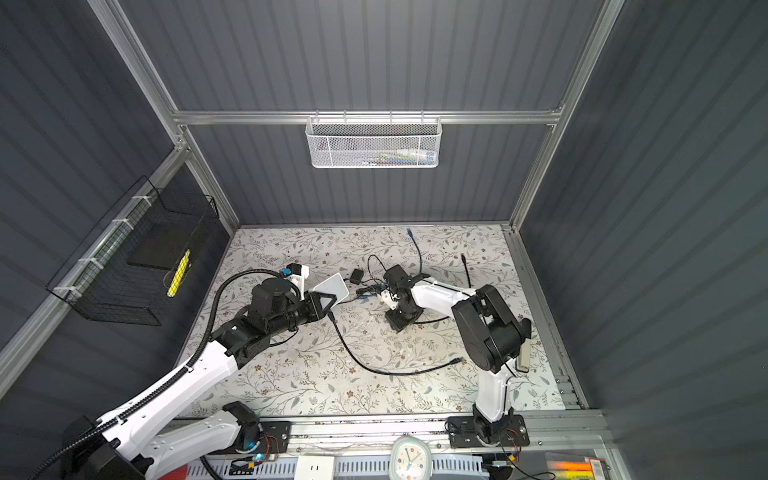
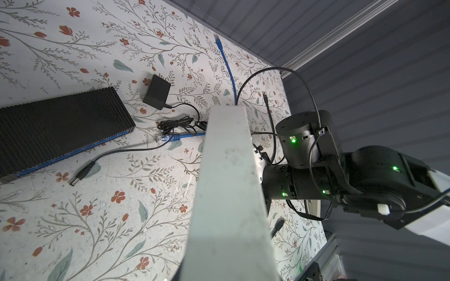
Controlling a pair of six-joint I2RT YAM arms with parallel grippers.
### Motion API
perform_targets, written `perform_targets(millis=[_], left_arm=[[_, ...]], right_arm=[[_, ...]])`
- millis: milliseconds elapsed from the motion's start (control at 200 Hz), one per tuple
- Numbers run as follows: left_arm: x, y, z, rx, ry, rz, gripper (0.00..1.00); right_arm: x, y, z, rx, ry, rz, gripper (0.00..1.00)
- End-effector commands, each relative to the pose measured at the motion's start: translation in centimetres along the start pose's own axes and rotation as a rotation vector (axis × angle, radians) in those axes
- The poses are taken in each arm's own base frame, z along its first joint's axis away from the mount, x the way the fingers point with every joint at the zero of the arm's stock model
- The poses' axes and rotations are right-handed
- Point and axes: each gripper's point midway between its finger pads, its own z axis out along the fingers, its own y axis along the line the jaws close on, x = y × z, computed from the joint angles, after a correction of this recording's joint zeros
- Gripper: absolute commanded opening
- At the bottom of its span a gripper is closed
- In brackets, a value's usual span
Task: Insert the plug into the switch port
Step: 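Hold the plug in the right gripper near the table beside the router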
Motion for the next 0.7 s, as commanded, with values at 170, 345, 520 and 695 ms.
perform_targets(millis=[170,345,520,695], left_arm=[[-0.1,0.1,0.1,0.01,-0.004,0.007,0.0],[0.0,0.1,0.1,0.011,0.0,0.006,0.0],[0.1,0.3,0.3,0.007,0.004,0.005,0.0],[0.1,0.4,0.3,0.006,0.003,0.003,0.0]], right_arm=[[2.6,0.4,1.7,-0.037,0.105,-0.002,0.47],[2.2,0.6,1.7,-0.057,0.1,-0.015,0.45],[1.6,1.0,1.7,-0.08,0.098,-0.03,0.44],[1.7,1.0,1.9,-0.088,0.112,-0.029,0.4]])
